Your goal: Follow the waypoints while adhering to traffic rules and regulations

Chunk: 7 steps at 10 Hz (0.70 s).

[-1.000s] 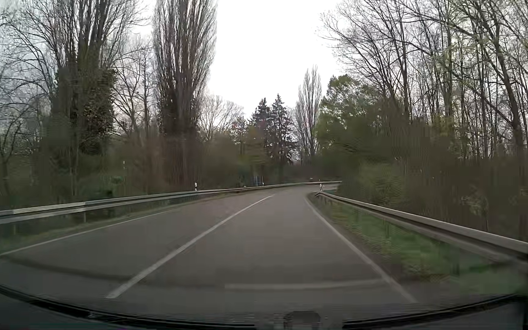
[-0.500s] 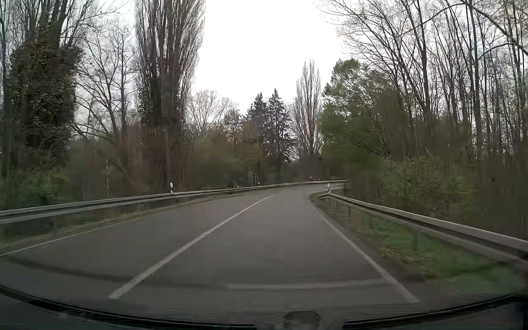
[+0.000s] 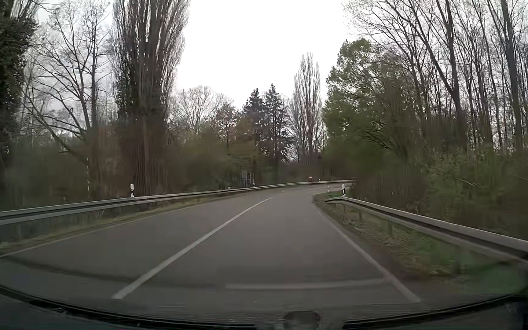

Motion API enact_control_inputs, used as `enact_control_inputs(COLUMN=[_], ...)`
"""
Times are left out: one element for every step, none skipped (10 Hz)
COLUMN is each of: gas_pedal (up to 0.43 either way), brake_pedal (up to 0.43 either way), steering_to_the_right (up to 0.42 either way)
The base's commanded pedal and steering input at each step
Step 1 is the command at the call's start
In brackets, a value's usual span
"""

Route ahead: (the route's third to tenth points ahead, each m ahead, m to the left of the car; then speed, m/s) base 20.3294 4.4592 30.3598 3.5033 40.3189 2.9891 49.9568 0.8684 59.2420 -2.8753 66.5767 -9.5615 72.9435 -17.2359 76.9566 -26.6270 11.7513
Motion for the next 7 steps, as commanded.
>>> enact_control_inputs(gas_pedal=[0.0,0.0,0.0,0.0,0.0,0.0,0.0], brake_pedal=[0.0,0.0,0.0,0.0,0.0,0.0,0.0], steering_to_the_right=[0.007,0.007,0.007,0.007,0.007,0.007,0.007])
